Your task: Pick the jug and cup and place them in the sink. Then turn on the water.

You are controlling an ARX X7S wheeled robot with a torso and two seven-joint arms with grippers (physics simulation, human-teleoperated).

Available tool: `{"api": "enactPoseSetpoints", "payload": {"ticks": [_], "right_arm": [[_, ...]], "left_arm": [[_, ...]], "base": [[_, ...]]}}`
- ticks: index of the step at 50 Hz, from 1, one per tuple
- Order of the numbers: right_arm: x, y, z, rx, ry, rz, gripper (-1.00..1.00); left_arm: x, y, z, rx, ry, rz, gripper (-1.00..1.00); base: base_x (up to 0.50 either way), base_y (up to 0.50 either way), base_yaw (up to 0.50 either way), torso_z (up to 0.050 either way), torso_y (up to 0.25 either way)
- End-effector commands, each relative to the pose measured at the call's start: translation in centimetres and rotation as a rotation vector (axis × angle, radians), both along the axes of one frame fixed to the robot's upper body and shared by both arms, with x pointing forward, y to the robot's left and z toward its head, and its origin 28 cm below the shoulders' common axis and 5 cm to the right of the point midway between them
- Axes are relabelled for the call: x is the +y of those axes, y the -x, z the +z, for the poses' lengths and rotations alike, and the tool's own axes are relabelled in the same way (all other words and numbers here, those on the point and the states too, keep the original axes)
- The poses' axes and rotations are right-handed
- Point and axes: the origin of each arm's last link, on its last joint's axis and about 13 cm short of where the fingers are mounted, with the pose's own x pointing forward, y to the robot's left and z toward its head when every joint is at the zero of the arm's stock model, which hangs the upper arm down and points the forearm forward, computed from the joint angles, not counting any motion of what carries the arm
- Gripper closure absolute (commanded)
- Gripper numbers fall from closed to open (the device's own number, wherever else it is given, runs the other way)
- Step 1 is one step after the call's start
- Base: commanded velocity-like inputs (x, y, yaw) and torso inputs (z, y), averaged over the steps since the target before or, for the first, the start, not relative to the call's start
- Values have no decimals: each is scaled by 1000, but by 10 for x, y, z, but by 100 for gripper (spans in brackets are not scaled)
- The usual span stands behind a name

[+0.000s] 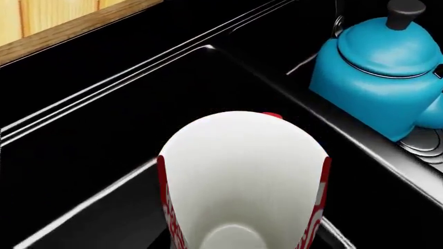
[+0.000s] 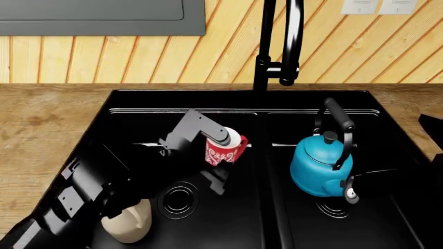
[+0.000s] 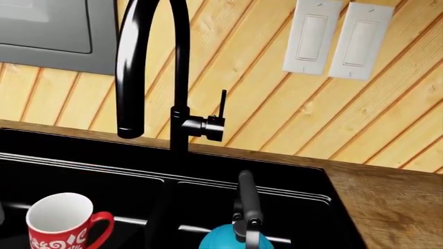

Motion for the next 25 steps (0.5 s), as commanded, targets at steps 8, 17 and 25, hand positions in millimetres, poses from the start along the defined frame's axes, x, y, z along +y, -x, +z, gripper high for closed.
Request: {"api": "enactPoseSetpoints", "payload": {"ticks": [8, 17, 25], "right_arm": [[0, -1, -2, 0, -2, -4, -100], [0, 0, -1, 0, -3, -7, -100], [1, 0, -2, 0, -4, -7, -100]], "left_arm": [[-3, 4, -13, 32, -31, -6, 100], [-4, 7, -19, 49, -44, -10, 100], [-4, 9, -23, 65, -54, -15, 100]], "base": [[0, 0, 0, 0, 0], [0, 0, 0, 0, 1], [0, 0, 0, 0, 0]]}}
